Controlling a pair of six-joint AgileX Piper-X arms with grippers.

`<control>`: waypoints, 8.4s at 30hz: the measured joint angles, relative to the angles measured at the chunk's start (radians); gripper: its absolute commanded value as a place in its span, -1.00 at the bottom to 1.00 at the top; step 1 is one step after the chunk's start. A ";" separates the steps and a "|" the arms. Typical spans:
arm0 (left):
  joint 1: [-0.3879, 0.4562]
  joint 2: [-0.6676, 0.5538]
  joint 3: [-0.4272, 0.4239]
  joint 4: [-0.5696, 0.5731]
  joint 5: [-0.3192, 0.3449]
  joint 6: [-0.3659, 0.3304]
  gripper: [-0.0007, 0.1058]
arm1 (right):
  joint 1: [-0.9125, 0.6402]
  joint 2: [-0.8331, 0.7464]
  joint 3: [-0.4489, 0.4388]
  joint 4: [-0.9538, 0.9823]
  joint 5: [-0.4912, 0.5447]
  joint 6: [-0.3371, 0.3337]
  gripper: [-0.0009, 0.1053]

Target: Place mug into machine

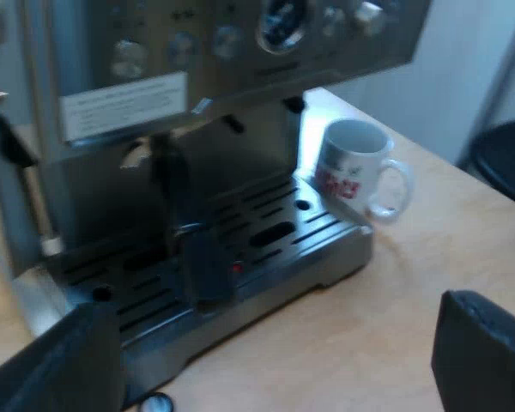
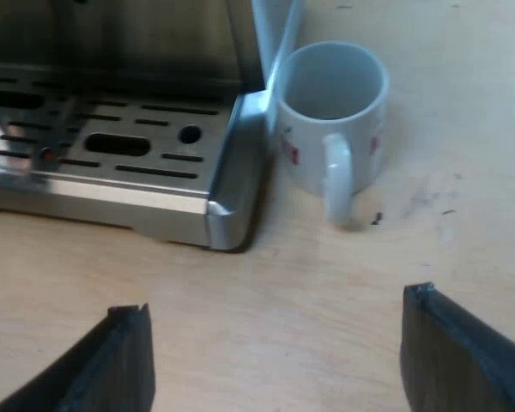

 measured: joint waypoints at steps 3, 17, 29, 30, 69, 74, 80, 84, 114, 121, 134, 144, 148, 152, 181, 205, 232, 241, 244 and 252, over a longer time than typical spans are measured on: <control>-0.047 0.039 0.000 -0.031 0.014 0.000 0.51 | 0.000 0.030 -0.002 -0.002 -0.023 -0.007 0.18; -0.147 0.133 0.000 -0.069 0.022 0.000 0.51 | 0.000 0.127 -0.002 -0.053 -0.043 -0.006 0.18; -0.147 0.133 0.000 -0.069 0.022 0.000 0.51 | 0.000 0.214 0.119 -0.125 -0.043 -0.001 0.18; -0.147 0.133 0.000 -0.069 0.022 0.000 0.51 | 0.000 0.215 0.138 -0.136 -0.043 -0.001 0.18; -0.147 0.133 0.000 -0.069 0.022 0.000 0.51 | 0.000 0.692 0.570 -1.407 0.084 0.039 0.18; -0.147 0.133 0.000 -0.069 0.022 0.000 0.51 | 0.000 0.825 0.567 -1.564 0.084 0.058 0.18; -0.147 0.133 0.000 -0.069 0.022 0.000 0.51 | 0.000 0.954 0.506 -1.617 0.077 0.070 0.18; -0.147 0.133 0.000 -0.069 0.022 0.000 0.51 | 0.000 1.016 0.452 -1.623 0.069 0.075 0.18; -0.147 0.133 0.000 -0.069 0.022 0.000 0.51 | 0.000 1.124 0.360 -1.612 0.063 0.071 -0.98; -0.147 0.133 0.000 -0.069 0.022 0.000 0.51 | 0.000 0.964 0.364 -1.428 0.063 0.071 -0.98; -0.147 0.133 0.000 -0.069 0.022 0.000 0.51 | 0.000 0.469 0.370 -1.000 0.063 0.052 -0.98; -0.147 0.133 0.000 0.020 0.065 0.011 0.51 | 0.144 0.082 0.370 -0.600 0.067 0.023 -0.98; -0.147 0.114 0.000 0.022 0.172 0.024 0.51 | 0.265 -0.014 0.341 -0.453 0.067 0.023 -0.98; -0.147 0.049 0.000 0.025 0.179 0.024 0.51 | 0.387 -0.043 0.290 -0.351 0.067 0.023 -0.98; -0.147 -0.095 0.087 0.121 -0.115 0.094 0.51 | 0.709 0.488 0.267 -0.821 0.345 0.128 -0.98; -0.147 -0.095 0.093 0.019 -0.115 0.098 0.51 | 0.764 0.940 0.211 -1.304 0.397 0.134 -0.98; -0.147 -0.095 0.093 0.008 -0.115 0.098 0.51 | 0.762 1.227 -0.009 -1.382 0.535 0.168 -0.98; -0.147 -0.095 0.093 0.008 -0.115 0.098 0.51 | 0.762 1.307 -0.086 -1.398 0.599 0.187 -0.98; -0.147 -0.095 0.093 0.008 -0.115 0.098 0.51 | 0.762 1.311 -0.091 -1.400 0.614 0.187 -0.98; -0.147 -0.095 0.093 0.008 -0.115 0.098 0.51 | 0.762 1.311 -0.091 -1.398 0.655 0.187 -0.98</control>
